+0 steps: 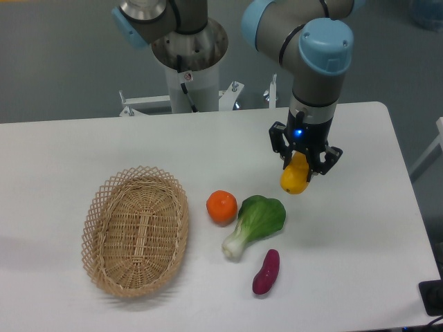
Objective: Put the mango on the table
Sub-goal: 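Lower the held yellow mango toward the table with the gripper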
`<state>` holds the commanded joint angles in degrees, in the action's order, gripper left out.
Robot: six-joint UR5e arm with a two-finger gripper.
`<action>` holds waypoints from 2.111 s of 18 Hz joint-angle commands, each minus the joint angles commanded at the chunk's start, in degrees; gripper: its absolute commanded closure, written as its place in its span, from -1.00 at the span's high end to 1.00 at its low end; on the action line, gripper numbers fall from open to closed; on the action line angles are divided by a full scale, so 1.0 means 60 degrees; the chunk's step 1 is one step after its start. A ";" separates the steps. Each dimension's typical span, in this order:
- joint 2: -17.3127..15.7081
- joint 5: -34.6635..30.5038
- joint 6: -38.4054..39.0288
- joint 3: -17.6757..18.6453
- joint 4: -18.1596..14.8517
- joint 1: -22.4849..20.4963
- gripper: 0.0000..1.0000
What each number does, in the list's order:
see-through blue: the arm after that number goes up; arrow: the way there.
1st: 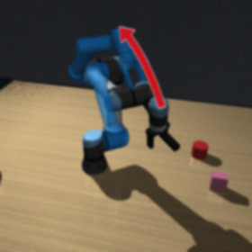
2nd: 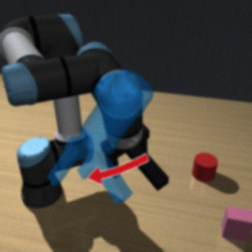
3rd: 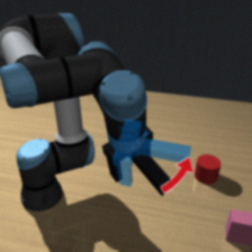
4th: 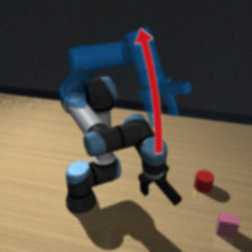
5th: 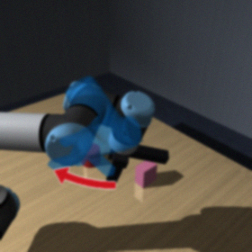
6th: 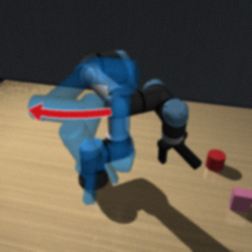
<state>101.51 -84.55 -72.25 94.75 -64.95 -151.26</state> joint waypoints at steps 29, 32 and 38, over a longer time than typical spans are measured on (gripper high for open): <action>0.0351 0.0000 -0.2813 0.3603 0.3677 -0.0909 -0.40; 0.0527 -0.0044 -0.2827 0.3764 0.3692 -0.0879 -0.39; 0.0557 -0.0029 -0.2842 0.3838 0.3691 -0.0879 -0.25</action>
<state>104.85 -84.73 -89.30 117.77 -42.80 -156.53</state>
